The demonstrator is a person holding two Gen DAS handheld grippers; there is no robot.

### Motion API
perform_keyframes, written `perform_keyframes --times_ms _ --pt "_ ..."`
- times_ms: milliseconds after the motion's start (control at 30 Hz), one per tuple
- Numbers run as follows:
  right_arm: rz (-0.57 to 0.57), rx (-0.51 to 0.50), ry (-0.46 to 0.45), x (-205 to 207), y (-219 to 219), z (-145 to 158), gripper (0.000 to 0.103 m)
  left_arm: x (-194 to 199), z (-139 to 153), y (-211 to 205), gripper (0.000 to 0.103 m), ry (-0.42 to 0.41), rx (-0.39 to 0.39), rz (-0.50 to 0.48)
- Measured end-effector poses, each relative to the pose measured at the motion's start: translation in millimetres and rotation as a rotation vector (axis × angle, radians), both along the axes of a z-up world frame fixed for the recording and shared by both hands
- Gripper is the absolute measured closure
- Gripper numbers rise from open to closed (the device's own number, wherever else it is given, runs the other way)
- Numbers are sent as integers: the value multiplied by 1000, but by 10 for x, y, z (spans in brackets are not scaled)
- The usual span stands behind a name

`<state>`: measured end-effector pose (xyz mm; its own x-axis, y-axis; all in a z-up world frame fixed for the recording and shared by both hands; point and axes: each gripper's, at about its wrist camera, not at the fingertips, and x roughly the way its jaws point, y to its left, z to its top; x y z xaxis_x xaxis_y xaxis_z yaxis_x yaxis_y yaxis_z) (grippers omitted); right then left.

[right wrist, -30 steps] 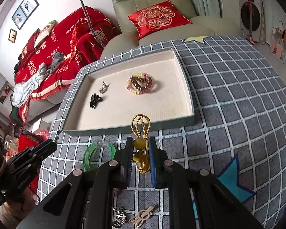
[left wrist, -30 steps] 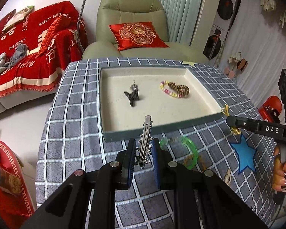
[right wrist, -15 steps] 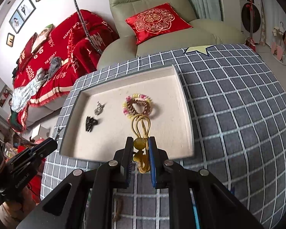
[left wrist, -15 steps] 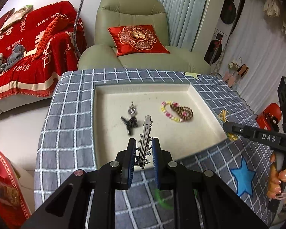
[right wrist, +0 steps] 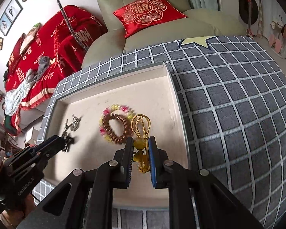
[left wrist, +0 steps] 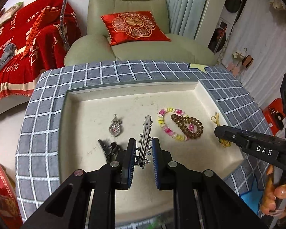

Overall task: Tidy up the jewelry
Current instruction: 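Carry the hairpin and gold cord bracelet over the tray, then lower the silver hairpin with the left tool while the right tool releases the gold cord bracelet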

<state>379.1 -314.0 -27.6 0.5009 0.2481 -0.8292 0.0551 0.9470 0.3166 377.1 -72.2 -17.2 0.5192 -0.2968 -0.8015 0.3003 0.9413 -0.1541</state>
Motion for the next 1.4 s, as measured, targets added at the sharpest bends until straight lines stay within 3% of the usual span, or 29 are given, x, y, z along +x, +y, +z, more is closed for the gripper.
perform_keyframes --times_ms 300,600,733,800,867,1000,1067,1400 --pt "8 -28 8 178 18 -163 86 145 -229 -143 71 44 46 -1" --pt "33 -112 0 185 118 -228 85 140 -335 -190 70 31 100 5" --pt "51 -138 -6 168 158 -235 78 142 -334 -214 70 28 116 5" --pt "61 -143 -12 166 180 -224 67 129 -333 -218 70 24 121 4" --pt "55 -133 -19 155 184 -201 48 116 -331 -218 70 21 121 0" --pt "22 -46 -29 115 101 -123 46 88 -308 -211 70 11 116 -3" --pt "7 -14 -44 71 55 -53 39 83 -291 -197 70 5 113 2" --pt "-44 37 -103 -193 -102 266 37 31 -208 -154 70 -7 127 30"
